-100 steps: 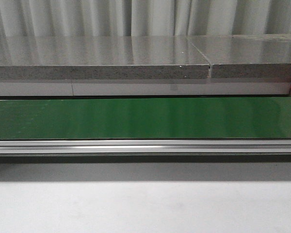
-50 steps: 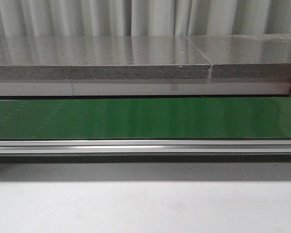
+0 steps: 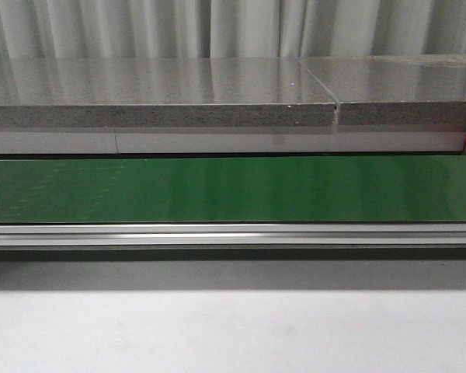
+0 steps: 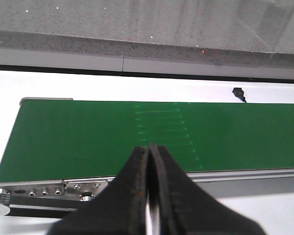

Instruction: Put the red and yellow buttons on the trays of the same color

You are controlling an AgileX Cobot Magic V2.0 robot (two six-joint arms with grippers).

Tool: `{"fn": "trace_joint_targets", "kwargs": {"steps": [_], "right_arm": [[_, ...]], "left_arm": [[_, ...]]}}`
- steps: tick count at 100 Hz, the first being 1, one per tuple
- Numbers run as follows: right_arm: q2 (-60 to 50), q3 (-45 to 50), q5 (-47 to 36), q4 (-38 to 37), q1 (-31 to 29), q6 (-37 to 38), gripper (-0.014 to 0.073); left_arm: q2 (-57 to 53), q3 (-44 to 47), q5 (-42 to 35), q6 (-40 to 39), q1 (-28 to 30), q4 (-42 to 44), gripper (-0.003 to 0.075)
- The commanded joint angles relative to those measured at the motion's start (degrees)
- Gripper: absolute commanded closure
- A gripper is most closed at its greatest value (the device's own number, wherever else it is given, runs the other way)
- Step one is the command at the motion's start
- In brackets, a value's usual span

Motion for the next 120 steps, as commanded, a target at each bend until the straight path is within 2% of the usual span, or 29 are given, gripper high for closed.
{"fn": "trace_joint_targets", "kwargs": {"steps": [1,24,39,56,80,95,120], "right_arm": [[0.4,-1.6,-4.1,-0.5,0.0,-0.4,0.0661],[-1.7,0.5,-7.8,-4.7,0.2,1.1,0.0661],[-7.1,6.3,-13.0,-7.9,0.2,6.5,0.0661],[-14.3,14.0,-16.0,-10.5,0.2,8.0,0.0661],[-22.3,23.0,-17.9,-10.7,0.2,8.0,0.0661],[-22.2,27.3,-22.3,-10.7,0.1,9.3,0.0661],[-22.2,27.6,-23.7,-10.7,0.1,10.2,0.0661]], "left_arm": [[0.4,-1.4,-3.8,0.0,-0.5,-1.3,0.0739],[0.4,-1.4,-3.8,0.0,-0.5,-1.3,0.0739],[0.4,-1.4,-3.8,0.0,-0.5,-1.3,0.0739],[0.4,-1.4,-3.8,0.0,-0.5,-1.3,0.0739],[0.4,-1.4,-3.8,0.0,-0.5,-1.3,0.0739],[0.5,-1.4,-3.8,0.0,-0.5,-1.3,0.0739],[0.5,-1.4,-3.9,0.0,-0.5,-1.3,0.0739]]}}
